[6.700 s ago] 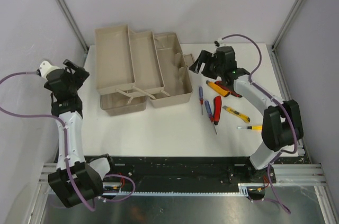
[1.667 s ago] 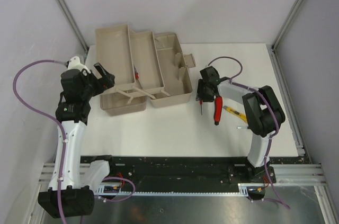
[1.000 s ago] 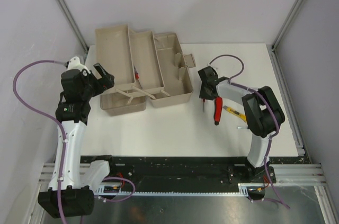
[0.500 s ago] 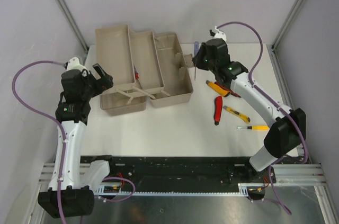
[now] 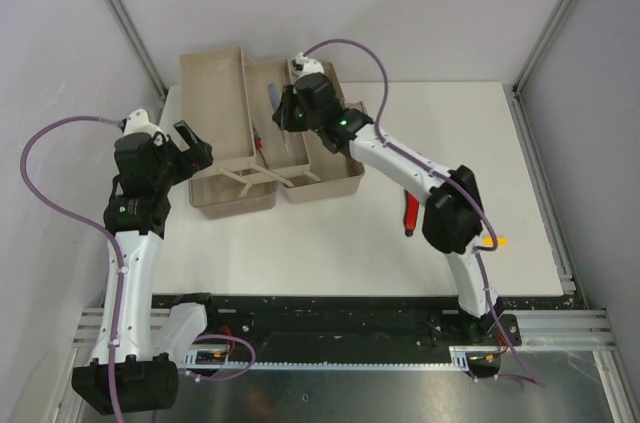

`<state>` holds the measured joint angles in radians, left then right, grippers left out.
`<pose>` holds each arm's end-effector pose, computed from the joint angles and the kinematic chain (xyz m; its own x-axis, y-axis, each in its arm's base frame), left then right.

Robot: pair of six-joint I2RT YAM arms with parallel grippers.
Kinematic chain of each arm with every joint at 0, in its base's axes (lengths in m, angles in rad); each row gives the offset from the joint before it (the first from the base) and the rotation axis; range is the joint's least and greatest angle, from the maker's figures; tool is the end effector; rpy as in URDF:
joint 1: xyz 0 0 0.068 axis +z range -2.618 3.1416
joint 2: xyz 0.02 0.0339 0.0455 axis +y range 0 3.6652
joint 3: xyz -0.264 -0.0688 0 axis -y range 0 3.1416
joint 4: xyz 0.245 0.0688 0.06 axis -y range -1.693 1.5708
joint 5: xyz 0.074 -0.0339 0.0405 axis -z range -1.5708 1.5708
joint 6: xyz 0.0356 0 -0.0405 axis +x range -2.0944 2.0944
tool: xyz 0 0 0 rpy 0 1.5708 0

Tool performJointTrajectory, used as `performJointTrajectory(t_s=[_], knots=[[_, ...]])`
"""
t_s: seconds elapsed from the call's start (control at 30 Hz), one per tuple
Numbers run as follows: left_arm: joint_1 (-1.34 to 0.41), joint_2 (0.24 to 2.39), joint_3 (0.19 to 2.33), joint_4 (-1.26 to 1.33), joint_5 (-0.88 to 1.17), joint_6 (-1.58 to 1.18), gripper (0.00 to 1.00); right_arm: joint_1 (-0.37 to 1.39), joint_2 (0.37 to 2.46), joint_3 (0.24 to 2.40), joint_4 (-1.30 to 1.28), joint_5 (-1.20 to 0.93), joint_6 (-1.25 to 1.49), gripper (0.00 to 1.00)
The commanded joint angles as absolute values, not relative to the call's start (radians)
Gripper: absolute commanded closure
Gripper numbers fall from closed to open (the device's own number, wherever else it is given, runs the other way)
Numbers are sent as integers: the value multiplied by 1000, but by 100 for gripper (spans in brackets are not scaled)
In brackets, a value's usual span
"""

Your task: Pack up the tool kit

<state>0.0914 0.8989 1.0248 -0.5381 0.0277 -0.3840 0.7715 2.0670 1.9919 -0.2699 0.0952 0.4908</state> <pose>0.1909 0.0165 0.3665 -0.3452 -0.4077 -0.8454 -0.2106 0.9114 -0.3535 0.3590 0.3444 0.3501 -0.5107 0.1578 -0.8451 -0.4413 0.7955 0.4152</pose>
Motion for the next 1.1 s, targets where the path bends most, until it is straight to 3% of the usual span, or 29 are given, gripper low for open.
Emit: performJointTrajectory(t_s=[0.0, 0.27, 0.5, 0.63, 0.83, 1.07], knots=[[86, 879, 1060, -528, 29, -382, 1, 787, 2190, 2125, -232, 103, 458, 95], [83, 895, 1064, -529, 32, -382, 0, 795, 2306, 2228, -227, 152, 361, 89], [84, 914, 1086, -527, 28, -377, 1, 794, 2298, 2219, -221, 142, 308, 51], [84, 934, 1116, -527, 26, -376, 1, 793, 2237, 2205, -173, 134, 285, 35], [83, 934, 1118, -527, 25, -374, 1, 758, 2088, 2193, -243, 162, 295, 32], [85, 922, 1109, -527, 39, -375, 1, 604, 1694, 1708, -291, 307, 408, 29]])
